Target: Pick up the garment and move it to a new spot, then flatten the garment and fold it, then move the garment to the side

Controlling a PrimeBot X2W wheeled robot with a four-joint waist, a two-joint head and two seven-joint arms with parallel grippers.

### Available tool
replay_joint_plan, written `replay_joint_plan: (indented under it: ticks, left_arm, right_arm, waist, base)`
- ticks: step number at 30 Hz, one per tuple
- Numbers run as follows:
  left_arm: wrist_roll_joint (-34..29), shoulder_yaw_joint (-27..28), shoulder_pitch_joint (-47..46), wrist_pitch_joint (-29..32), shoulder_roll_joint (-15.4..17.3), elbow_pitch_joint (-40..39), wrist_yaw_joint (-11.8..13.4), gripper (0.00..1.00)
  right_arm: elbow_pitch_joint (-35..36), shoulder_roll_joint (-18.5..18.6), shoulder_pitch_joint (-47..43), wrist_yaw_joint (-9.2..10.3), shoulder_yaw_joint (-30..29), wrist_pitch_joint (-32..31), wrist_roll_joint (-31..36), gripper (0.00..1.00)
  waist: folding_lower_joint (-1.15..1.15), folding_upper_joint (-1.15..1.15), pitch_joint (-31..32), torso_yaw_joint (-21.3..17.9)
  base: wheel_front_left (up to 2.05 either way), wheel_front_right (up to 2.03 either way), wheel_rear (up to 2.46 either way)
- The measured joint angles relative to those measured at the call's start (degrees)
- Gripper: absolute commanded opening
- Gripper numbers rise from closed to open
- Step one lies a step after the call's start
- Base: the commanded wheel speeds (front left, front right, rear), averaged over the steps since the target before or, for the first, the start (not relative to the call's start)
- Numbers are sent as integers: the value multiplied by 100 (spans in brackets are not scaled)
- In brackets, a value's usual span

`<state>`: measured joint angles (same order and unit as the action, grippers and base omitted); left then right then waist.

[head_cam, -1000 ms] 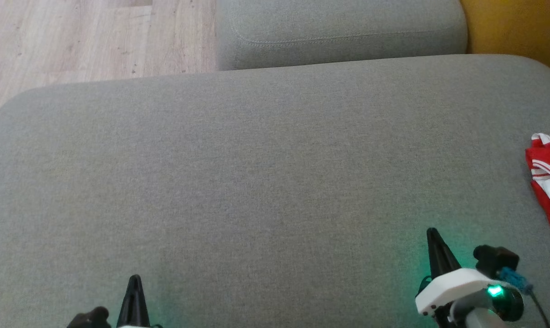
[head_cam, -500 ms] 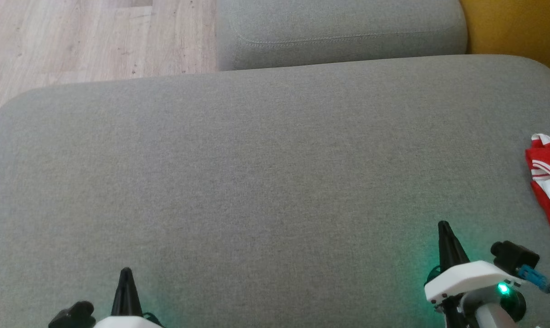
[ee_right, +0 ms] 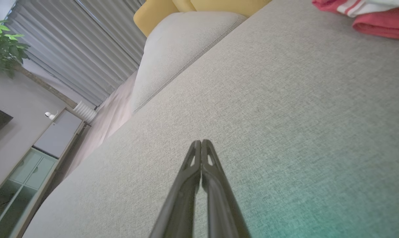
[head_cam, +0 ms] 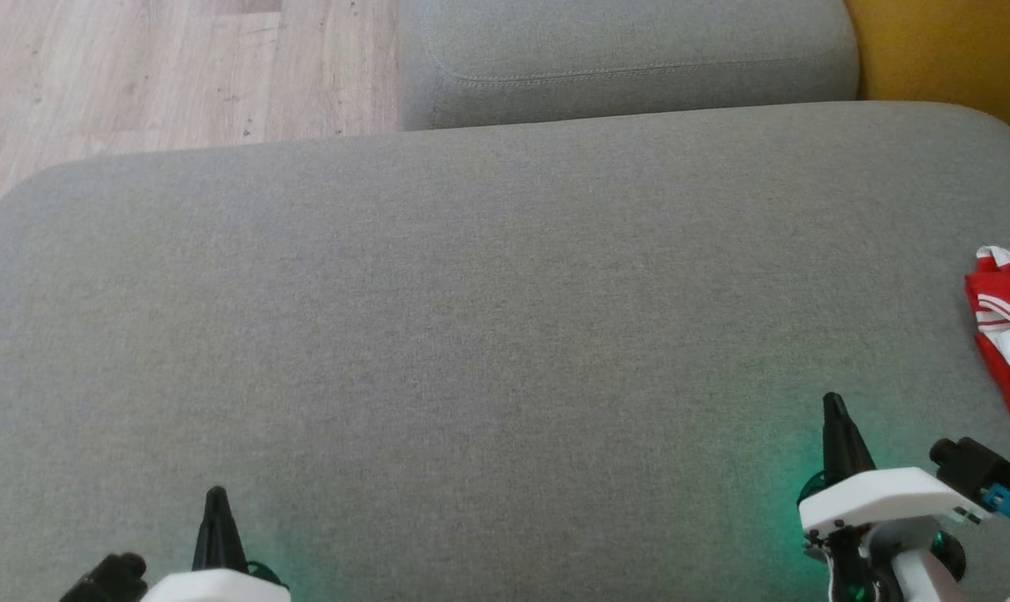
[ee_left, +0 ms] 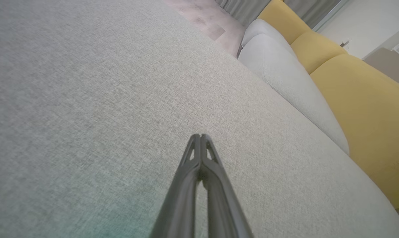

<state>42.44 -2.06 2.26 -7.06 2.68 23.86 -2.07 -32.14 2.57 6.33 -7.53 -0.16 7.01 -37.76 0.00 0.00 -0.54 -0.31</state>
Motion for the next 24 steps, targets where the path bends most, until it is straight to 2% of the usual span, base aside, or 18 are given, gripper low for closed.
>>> replay_joint_plan:
  ticks: [24]
  left_arm:
    - [1471, 192, -142, 404, 0, -210, -151, 0]
  right_arm:
    - [468, 0, -12, 0, -215, -386, -1601, 0]
  waist:
    - [0, 0, 11, 9]
  base:
    - [0, 0, 0]
